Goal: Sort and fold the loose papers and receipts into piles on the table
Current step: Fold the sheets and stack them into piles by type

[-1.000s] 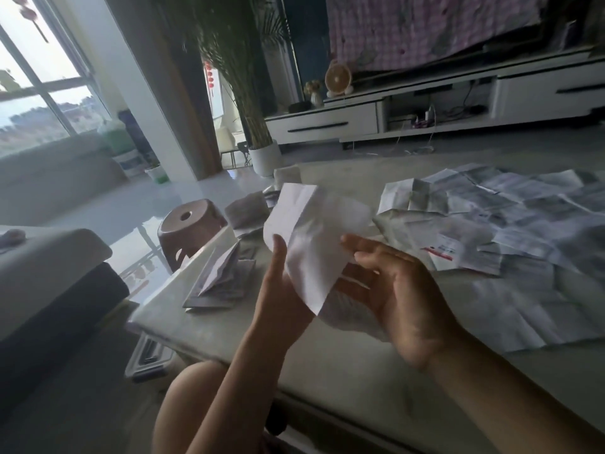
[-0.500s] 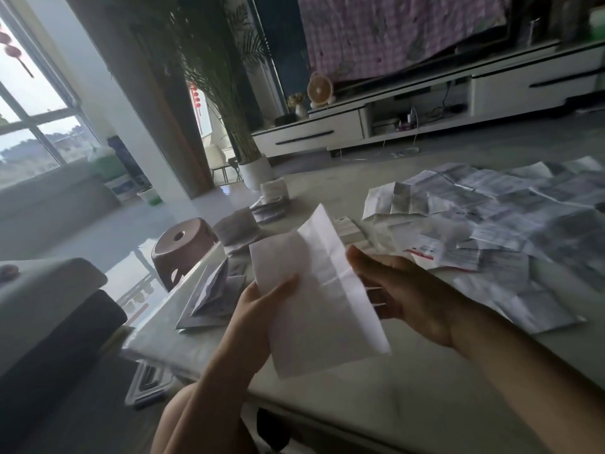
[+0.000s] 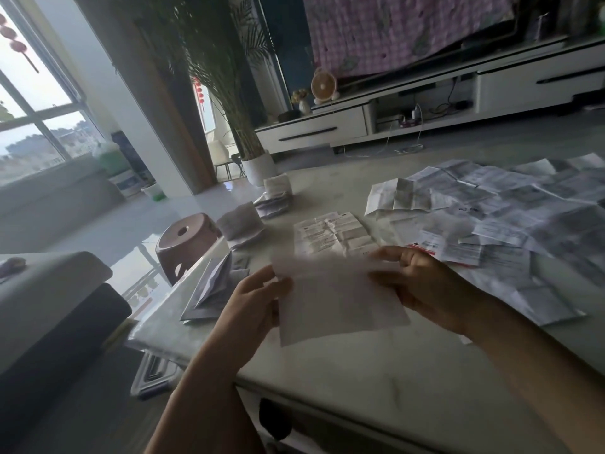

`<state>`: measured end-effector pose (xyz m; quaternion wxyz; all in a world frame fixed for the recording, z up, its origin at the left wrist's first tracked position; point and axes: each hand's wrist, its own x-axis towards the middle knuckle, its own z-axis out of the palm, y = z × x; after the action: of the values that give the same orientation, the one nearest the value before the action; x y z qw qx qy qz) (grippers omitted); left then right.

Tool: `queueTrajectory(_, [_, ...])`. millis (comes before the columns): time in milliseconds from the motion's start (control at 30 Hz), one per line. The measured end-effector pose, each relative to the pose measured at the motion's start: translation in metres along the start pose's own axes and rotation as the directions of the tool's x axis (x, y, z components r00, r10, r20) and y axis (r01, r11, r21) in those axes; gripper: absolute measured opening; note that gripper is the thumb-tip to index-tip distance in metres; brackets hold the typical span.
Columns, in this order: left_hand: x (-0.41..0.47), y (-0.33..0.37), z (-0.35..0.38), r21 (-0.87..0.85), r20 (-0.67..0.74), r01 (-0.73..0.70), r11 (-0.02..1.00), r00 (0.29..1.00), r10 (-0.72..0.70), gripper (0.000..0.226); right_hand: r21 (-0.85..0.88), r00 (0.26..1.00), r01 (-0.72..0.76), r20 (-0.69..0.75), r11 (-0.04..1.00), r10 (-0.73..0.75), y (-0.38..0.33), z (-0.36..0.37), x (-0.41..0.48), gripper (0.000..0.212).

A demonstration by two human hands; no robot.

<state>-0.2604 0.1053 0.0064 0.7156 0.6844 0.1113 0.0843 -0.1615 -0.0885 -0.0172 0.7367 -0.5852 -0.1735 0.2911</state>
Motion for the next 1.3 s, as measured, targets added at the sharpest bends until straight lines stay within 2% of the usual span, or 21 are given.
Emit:
queueTrajectory(67, [0.000,0.002,-0.005,0.017,-0.069,-0.050,0.999,0.996,0.051,0.047,-0.054,1.000,-0.003,0.013,0.999,0.003,-0.006,-0.003,-0.004,0.042])
queueTrajectory(133, [0.000,0.005,-0.012,0.038,-0.050,-0.111,0.993,0.992,0.112,0.032,-0.197,0.999,0.041,0.016,0.980,-0.038,-0.014,-0.010,-0.008,0.044])
queueTrajectory(200, [-0.002,0.009,-0.016,0.066,0.046,-0.113,0.991,0.993,0.110,0.023,-0.394,0.992,0.110,-0.009,0.913,-0.124,-0.023,-0.012,-0.008,0.035])
queueTrajectory(233, [-0.003,0.012,-0.015,0.103,0.108,-0.099,0.990,0.990,0.088,0.022,-0.427,0.989,0.138,0.014,0.894,-0.146,-0.027,-0.010,-0.009,0.025])
queueTrajectory(267, [-0.004,0.014,-0.011,0.152,0.172,-0.090,0.984,0.983,0.063,0.023,-0.422,0.989,0.146,0.075,0.895,-0.126,-0.030,-0.004,-0.011,0.015])
queueTrajectory(333, [-0.006,0.018,0.001,0.277,0.256,-0.116,0.954,0.966,0.043,0.026,-0.473,0.969,0.083,0.243,0.877,0.039,-0.030,0.010,-0.015,0.028])
queueTrajectory(400, [-0.005,0.017,0.012,0.317,0.279,-0.138,0.938,0.959,0.047,0.026,-0.534,0.928,0.022,0.325,0.845,0.181,-0.023,0.022,-0.019,0.032])
queueTrajectory(433, [-0.002,0.014,0.014,0.282,0.251,-0.118,0.952,0.967,0.046,0.023,-0.515,0.934,0.021,0.316,0.857,0.168,-0.019,0.023,-0.018,0.029])
queueTrajectory(500, [0.003,0.011,0.017,0.084,0.167,0.029,0.996,0.985,-0.043,0.021,-0.433,0.976,0.038,0.211,0.900,0.061,-0.012,0.020,-0.014,0.022])
queueTrajectory(567, [0.007,0.003,0.018,-0.089,0.116,0.156,0.984,0.983,-0.145,0.045,-0.351,0.996,0.060,0.080,0.935,-0.034,-0.008,0.014,-0.010,0.015])
queueTrajectory(633, [0.003,-0.006,0.025,-0.098,0.109,0.163,0.982,0.982,-0.152,0.048,-0.293,0.995,0.091,-0.007,0.952,-0.097,-0.004,0.012,-0.007,0.012])
queueTrajectory(733, [-0.005,-0.018,0.037,-0.017,0.023,0.050,0.999,0.998,-0.050,0.024,-0.270,0.989,0.111,-0.065,0.956,-0.133,0.002,0.016,-0.004,0.017])
queueTrajectory(800, [-0.005,-0.023,0.038,0.033,-0.072,-0.006,0.999,0.997,0.009,0.010,-0.281,0.992,0.101,-0.046,0.954,-0.118,0.001,0.017,-0.006,0.012])
queueTrajectory(900, [-0.003,-0.022,0.037,0.066,-0.172,-0.080,0.995,0.981,0.091,0.006,-0.346,0.998,0.045,0.055,0.937,-0.028,-0.001,0.015,-0.009,0.014])
queueTrajectory(1033, [-0.006,-0.020,0.037,0.112,-0.101,-0.080,0.990,0.991,0.091,0.020,-0.223,0.999,0.037,0.011,0.974,-0.035,-0.001,0.012,-0.007,0.012])
queueTrajectory(1167, [-0.005,-0.023,0.034,0.102,-0.143,-0.080,0.992,0.985,0.094,0.004,-0.129,0.998,-0.001,0.063,0.992,0.009,0.002,0.012,-0.005,0.024])
queueTrajectory(1300, [-0.007,-0.020,0.035,0.022,-0.133,-0.069,0.997,0.989,0.071,0.022,-0.102,0.995,0.048,0.098,0.994,-0.038,0.004,0.015,-0.008,0.030])
